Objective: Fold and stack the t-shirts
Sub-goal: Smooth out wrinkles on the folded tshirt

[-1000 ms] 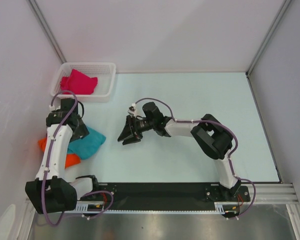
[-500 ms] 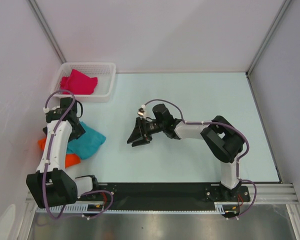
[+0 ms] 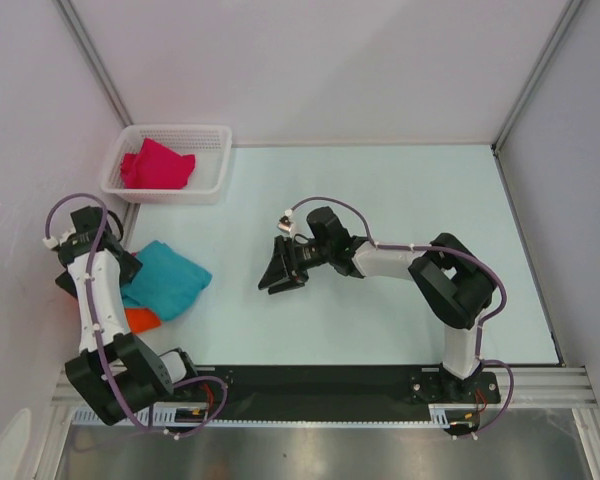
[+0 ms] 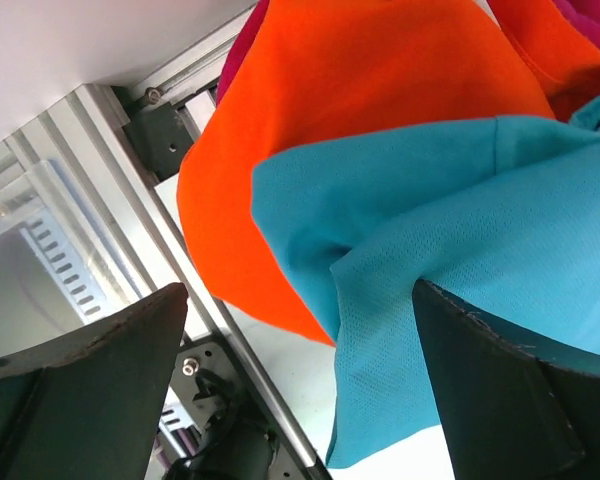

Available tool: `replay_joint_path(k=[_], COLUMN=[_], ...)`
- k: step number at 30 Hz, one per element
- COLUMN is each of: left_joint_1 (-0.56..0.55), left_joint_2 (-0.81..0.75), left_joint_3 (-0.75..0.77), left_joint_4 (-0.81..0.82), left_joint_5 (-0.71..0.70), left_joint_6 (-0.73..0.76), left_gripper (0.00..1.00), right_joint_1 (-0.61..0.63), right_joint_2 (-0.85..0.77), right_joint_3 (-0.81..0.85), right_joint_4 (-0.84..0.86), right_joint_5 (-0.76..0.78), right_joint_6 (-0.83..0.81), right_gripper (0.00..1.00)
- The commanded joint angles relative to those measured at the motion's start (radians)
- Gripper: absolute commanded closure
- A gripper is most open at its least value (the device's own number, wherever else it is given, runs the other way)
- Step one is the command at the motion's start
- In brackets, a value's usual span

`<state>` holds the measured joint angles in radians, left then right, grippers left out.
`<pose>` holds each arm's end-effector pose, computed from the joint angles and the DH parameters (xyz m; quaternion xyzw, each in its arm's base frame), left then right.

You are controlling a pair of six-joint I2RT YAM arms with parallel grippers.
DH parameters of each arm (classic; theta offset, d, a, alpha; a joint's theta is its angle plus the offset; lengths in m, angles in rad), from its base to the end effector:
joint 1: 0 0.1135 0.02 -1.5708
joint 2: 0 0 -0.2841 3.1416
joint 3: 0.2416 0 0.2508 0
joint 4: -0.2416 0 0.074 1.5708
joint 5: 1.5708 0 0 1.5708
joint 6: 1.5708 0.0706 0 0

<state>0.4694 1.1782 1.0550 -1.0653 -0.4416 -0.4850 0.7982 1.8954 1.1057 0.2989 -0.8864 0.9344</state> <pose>0.1752 0.1227 0.2777 -0.4769 0.8318 0.2136 0.1870 0.2605 0.3456 0.1962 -0.1672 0.7880 0.5921 0.0206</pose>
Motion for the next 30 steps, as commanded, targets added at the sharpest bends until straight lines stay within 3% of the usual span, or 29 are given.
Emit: replay_joint_path(k=[1,21,24,27,28,29,30], left_joint_1=[0.029,0.100,0.109,0.113,0.114,0.114,0.114], left_joint_2=[-0.003,0.107,0.100,0.087,0.087,0.086,0.084], left_joint_3=[-0.044,-0.093,-0.112,-0.128,-0.130,-0.130,-0.130], left_joint_4=[0.088,0.248,0.268,0.286,0.284,0.286,0.286], left_joint_5=[0.086,0.176,0.187,0.202,0.204,0.202,0.204], left_joint_6=[0.056,0.063,0.060,0.054,0.051,0.045,0.043], left_gripper=[0.00,0.01,0.08,0.48,0.84,0.94,0.99], right_joint_1=[0.001,0.013,0.013,0.016,0.018,0.018,0.019], right_joint_2=[-0.013,0.076,0.085,0.094,0.096,0.100,0.102], right_joint_3=[0.014,0.141,0.141,0.141,0.143,0.143,0.144], right_joint_4=[-0.023,-0.207,-0.214,-0.222,-0.225,-0.227,-0.231], right_joint_5=[0.015,0.081,0.086,0.090,0.092,0.093,0.095], right_joint_6=[-0.035,-0.114,-0.115,-0.123,-0.123,-0.123,-0.128], right_gripper=[0.40,0.41,0.41,0.42,0.42,0.42,0.42])
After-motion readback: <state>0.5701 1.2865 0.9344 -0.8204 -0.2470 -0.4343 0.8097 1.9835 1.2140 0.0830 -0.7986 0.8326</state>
